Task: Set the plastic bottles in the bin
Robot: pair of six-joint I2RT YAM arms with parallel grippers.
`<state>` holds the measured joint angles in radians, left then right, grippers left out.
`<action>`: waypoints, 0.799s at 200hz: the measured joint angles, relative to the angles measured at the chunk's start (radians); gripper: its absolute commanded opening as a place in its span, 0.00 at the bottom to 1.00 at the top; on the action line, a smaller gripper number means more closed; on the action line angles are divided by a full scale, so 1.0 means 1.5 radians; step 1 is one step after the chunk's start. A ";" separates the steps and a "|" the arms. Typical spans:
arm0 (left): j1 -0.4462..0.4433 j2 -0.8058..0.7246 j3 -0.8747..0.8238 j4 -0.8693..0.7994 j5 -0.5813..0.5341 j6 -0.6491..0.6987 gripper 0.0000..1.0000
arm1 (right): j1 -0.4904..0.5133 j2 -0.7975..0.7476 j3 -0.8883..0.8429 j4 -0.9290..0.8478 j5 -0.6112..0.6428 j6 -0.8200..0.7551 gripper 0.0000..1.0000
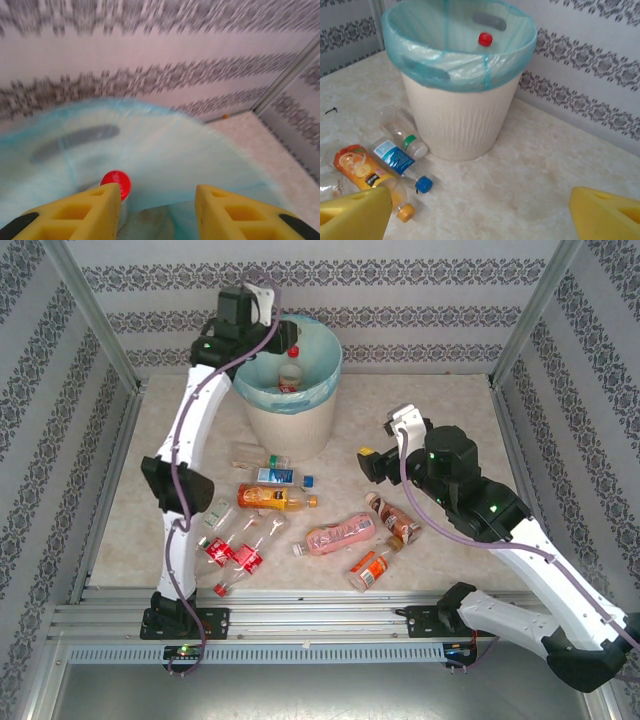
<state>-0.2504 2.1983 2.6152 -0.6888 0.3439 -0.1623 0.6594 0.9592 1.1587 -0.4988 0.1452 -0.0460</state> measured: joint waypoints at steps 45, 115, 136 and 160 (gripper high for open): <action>-0.028 -0.281 -0.243 0.042 0.012 0.019 0.52 | 0.043 0.033 -0.026 -0.023 -0.065 -0.009 0.86; -0.046 -0.614 -0.826 0.102 -0.063 0.023 0.57 | 0.175 0.250 -0.035 -0.018 -0.143 -0.238 0.86; -0.046 -0.691 -0.939 0.093 -0.108 0.017 0.58 | 0.206 0.308 -0.037 -0.001 -0.162 -0.319 0.86; -0.046 -0.775 -1.041 0.091 -0.166 -0.016 0.59 | 0.248 0.375 -0.036 0.049 -0.179 -0.391 0.88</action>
<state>-0.3199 1.0355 1.0534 -0.5518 0.0944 -0.1856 1.0321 1.5215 1.1053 -0.4252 -0.1226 -0.6319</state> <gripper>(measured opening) 0.588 0.873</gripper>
